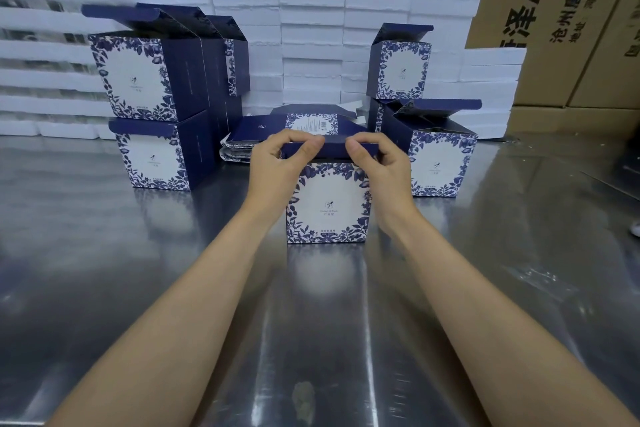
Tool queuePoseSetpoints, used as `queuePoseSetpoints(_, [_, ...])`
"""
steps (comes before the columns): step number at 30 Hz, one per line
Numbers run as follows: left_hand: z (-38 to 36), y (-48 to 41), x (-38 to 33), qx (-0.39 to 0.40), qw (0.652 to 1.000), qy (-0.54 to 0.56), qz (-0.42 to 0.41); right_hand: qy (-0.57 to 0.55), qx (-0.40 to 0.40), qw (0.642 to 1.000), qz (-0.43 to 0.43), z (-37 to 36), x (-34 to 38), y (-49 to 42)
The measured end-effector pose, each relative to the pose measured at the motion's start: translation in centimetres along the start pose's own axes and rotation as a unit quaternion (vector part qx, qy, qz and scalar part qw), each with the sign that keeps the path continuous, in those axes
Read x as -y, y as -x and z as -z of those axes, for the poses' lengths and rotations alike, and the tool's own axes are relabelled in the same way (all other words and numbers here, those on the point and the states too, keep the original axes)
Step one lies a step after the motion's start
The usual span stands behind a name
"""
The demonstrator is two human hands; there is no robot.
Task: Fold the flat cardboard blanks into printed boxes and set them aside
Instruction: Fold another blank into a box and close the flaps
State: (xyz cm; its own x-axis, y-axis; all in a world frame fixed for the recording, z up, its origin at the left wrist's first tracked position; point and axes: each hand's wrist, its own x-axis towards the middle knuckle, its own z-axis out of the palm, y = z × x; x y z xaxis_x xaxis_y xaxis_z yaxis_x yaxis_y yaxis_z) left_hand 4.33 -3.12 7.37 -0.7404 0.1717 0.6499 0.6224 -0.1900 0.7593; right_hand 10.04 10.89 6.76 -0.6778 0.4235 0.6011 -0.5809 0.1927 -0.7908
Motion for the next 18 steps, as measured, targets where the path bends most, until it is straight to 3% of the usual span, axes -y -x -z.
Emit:
queuePoseSetpoints(10, [0.2,-0.3,-0.8,-0.030,0.999,-0.037,-0.021,0.034,-0.012,0.999,0.018,-0.4,0.7,-0.1])
queuePoseSetpoints(16, [0.1,0.2,-1.1,-0.005,0.979,-0.132,-0.152,0.073,0.004,0.996,0.060,-0.9,0.6,0.2])
queuePoseSetpoints(18, [0.0,0.3,-0.9,-0.002,0.978,-0.141,-0.157,0.098,0.015,0.991,0.088,-0.9,0.4,0.3])
